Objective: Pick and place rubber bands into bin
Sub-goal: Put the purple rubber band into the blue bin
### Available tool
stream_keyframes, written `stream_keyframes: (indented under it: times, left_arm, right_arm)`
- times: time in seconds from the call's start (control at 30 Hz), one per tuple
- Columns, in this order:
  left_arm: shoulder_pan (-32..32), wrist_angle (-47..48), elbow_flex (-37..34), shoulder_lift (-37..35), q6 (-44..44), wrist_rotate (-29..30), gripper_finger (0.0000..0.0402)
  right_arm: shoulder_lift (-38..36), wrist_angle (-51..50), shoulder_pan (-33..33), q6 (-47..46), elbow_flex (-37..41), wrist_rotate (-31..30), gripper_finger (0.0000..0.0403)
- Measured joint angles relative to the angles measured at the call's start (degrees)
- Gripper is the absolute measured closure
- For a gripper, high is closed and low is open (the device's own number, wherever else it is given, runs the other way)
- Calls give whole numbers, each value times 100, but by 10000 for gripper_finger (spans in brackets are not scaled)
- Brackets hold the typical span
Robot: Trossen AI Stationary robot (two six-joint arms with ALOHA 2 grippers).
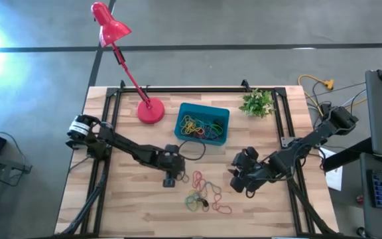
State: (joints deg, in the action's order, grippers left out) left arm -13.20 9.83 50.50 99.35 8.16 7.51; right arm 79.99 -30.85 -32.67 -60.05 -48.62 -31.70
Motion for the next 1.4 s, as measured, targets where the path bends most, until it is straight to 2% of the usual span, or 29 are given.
stream_keyframes:
  times: [0.43,0.87,1.17,1.4]
  left_arm:
    - [8,873,225,-33,-235,270,254]
    - [8,1767,193,-290,533,407,254]
    - [91,1649,-125,-365,1399,-476,254]
    - [256,1097,-392,-356,1694,-1166,254]
  right_arm:
    - [0,52,0,-1,0,4,282]
    - [2,124,0,24,0,7,285]
    - [7,138,0,70,0,9,295]
    - [7,162,4,177,0,0,298]
